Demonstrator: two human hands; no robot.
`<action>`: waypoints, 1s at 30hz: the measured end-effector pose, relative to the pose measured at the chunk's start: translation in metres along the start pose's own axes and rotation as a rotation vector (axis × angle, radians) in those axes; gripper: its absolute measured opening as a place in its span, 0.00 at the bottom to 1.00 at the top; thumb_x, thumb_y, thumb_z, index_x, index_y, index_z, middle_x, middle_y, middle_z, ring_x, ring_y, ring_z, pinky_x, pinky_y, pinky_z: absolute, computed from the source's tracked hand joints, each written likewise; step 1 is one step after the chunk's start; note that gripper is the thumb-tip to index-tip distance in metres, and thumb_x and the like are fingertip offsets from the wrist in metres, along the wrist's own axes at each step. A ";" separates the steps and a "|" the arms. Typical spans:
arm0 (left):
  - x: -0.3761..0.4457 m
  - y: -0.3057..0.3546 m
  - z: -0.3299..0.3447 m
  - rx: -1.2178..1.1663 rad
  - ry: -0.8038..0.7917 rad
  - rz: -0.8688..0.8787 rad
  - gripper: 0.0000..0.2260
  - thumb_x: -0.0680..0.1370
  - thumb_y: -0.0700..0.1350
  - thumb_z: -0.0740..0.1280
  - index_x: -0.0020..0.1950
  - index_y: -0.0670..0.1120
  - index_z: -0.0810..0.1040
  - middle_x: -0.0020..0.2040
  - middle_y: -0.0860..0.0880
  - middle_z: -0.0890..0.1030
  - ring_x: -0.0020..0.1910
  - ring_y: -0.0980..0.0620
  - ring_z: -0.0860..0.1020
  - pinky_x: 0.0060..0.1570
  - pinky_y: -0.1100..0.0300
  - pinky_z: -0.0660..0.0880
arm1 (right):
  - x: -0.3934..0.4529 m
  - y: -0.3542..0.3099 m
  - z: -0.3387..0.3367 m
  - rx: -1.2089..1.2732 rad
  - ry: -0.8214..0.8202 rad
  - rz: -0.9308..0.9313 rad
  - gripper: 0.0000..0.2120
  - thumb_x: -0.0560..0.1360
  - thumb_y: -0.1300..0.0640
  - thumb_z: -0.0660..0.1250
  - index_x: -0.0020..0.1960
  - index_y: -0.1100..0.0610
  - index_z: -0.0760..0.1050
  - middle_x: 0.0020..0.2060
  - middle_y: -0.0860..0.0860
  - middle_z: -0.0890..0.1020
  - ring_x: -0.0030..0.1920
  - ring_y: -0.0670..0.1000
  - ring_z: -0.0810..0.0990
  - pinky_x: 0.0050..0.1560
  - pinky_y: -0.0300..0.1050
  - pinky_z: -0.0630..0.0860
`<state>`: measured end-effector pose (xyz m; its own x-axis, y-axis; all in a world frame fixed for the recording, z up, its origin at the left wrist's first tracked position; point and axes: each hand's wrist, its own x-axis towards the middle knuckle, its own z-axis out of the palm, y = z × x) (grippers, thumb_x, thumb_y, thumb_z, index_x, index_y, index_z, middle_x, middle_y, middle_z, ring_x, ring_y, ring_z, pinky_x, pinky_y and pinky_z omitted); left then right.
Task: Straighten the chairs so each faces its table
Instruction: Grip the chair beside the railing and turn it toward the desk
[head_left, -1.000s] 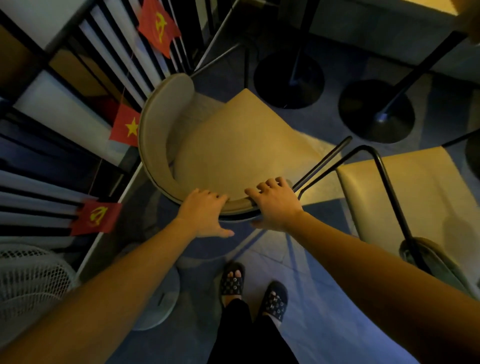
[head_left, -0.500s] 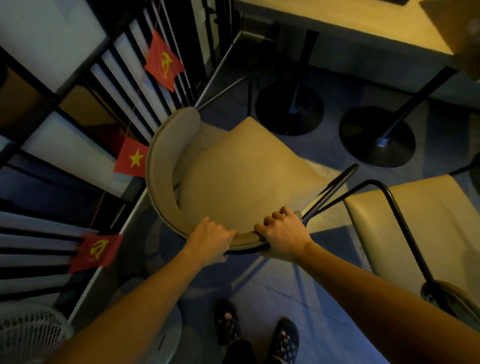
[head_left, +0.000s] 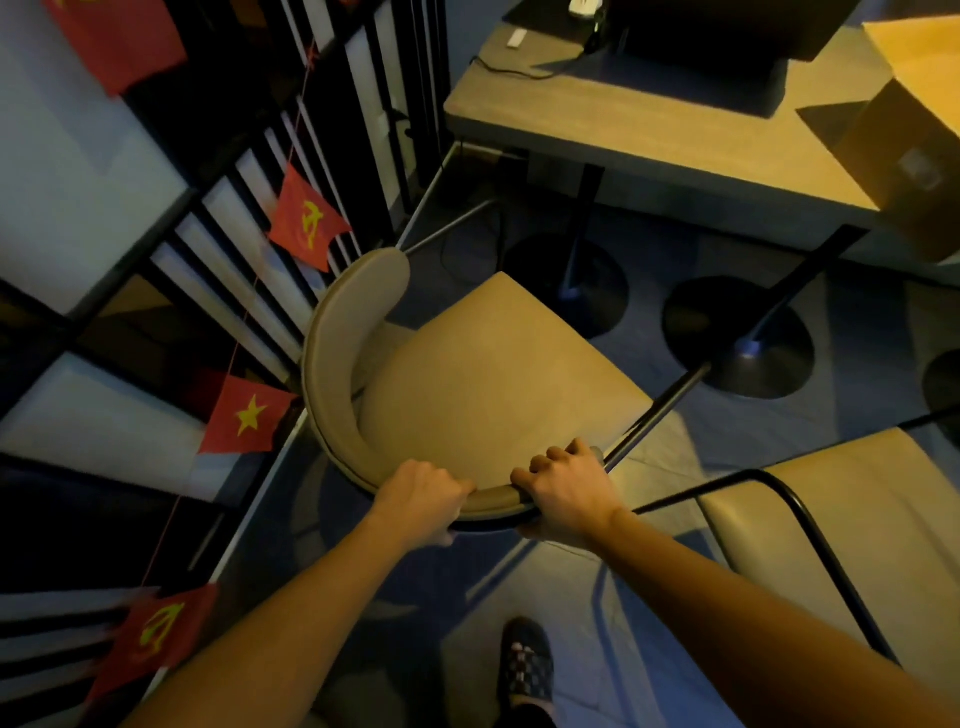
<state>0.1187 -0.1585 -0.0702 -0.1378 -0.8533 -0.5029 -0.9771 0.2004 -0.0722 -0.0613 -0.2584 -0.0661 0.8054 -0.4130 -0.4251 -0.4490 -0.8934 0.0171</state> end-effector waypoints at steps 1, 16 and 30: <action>0.008 -0.006 -0.004 0.000 -0.002 -0.006 0.22 0.74 0.58 0.71 0.61 0.48 0.73 0.50 0.45 0.83 0.48 0.43 0.81 0.37 0.56 0.67 | 0.007 0.007 -0.004 0.003 -0.007 0.003 0.25 0.73 0.34 0.65 0.63 0.48 0.71 0.52 0.53 0.80 0.53 0.56 0.76 0.54 0.54 0.69; 0.099 -0.055 -0.046 0.046 0.030 -0.002 0.26 0.72 0.57 0.73 0.66 0.48 0.72 0.53 0.47 0.82 0.50 0.45 0.80 0.38 0.56 0.69 | 0.070 0.079 -0.036 0.000 -0.024 0.082 0.24 0.73 0.34 0.65 0.61 0.48 0.71 0.52 0.53 0.80 0.52 0.55 0.76 0.54 0.54 0.69; 0.014 -0.016 -0.085 0.241 0.257 -0.141 0.59 0.65 0.77 0.64 0.80 0.48 0.36 0.80 0.39 0.41 0.79 0.37 0.45 0.73 0.36 0.47 | -0.030 0.052 -0.060 -0.077 0.187 0.222 0.55 0.69 0.27 0.64 0.80 0.52 0.39 0.79 0.61 0.50 0.77 0.63 0.51 0.73 0.67 0.51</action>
<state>0.1189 -0.2148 -0.0025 -0.0706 -0.9674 -0.2432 -0.9272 0.1535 -0.3416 -0.0851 -0.3028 0.0017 0.7509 -0.6191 -0.2297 -0.5976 -0.7851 0.1624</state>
